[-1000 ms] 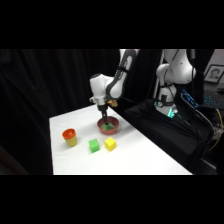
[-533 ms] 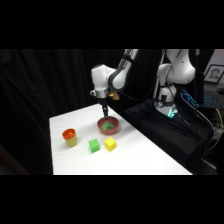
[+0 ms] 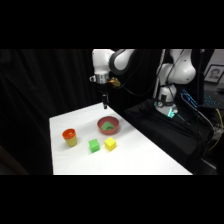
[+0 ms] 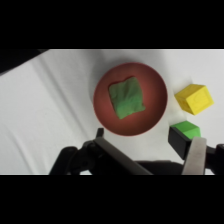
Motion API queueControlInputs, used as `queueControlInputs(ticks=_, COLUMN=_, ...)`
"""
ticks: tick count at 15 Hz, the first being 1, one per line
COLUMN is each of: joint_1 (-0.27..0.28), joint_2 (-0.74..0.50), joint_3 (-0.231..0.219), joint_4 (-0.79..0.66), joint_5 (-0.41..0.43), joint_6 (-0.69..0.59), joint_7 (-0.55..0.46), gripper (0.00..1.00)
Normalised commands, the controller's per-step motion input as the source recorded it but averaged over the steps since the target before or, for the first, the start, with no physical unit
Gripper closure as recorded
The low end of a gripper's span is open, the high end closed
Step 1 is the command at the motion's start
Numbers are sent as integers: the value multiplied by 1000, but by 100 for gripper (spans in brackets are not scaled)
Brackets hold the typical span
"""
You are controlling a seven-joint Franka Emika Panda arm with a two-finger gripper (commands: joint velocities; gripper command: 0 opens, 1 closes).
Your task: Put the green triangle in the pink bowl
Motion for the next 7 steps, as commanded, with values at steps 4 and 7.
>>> queueControlInputs(ticks=4, joint_1=-43, joint_2=-403, joint_3=-29, joint_4=-89, joint_5=-72, joint_6=-135, joint_7=-40, gripper=0)
queueControlInputs(ticks=7, joint_1=-34, joint_2=-281, joint_3=13, joint_4=-55, joint_5=-169, joint_6=-70, joint_7=80, gripper=0)
